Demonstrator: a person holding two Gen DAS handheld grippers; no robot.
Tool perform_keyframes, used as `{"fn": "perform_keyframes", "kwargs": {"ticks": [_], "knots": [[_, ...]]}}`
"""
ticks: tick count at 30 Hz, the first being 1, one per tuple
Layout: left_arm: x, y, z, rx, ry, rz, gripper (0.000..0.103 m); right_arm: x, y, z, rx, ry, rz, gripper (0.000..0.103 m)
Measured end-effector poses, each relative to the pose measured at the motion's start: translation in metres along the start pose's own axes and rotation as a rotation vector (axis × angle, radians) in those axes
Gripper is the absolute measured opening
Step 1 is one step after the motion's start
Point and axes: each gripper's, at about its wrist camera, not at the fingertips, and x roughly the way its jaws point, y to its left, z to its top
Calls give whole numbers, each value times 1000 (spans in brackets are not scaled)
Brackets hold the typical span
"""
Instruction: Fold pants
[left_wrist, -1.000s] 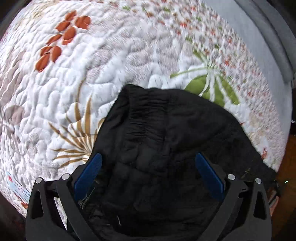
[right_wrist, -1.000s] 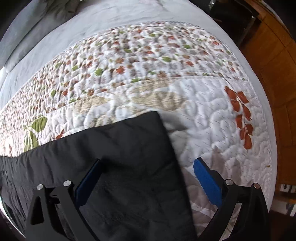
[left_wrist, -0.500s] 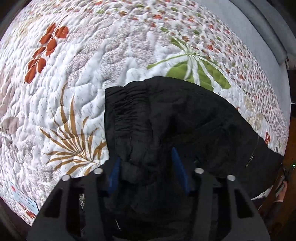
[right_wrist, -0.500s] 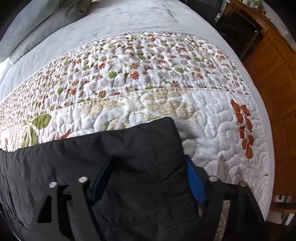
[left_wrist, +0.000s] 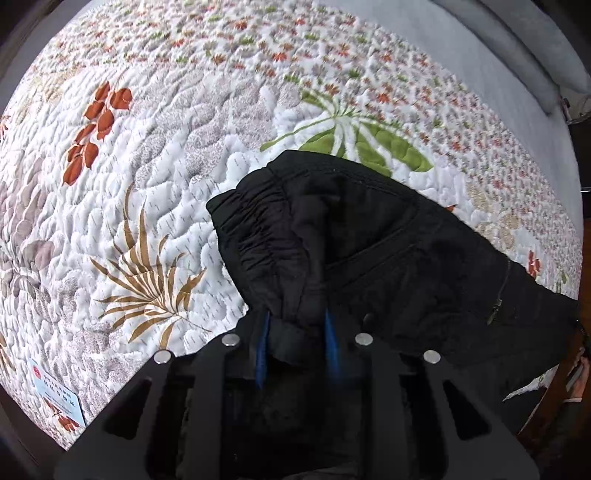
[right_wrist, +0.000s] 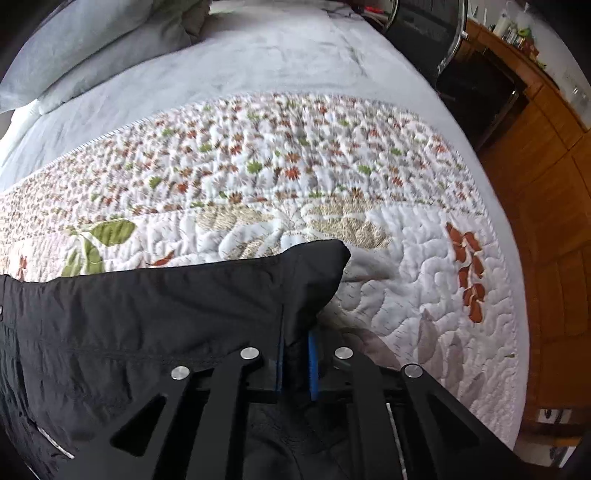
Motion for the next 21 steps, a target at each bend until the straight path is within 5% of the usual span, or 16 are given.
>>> {"fn": "perform_keyframes", "kwargs": {"ticks": [12, 21], "knots": [[-75, -35, -55, 87, -251, -191, 21, -98, -4, -36, -72, -309, 86, 9], [-143, 3, -179, 153, -449, -420, 21, -182, -21, -131, -64, -556, 192, 9]]}}
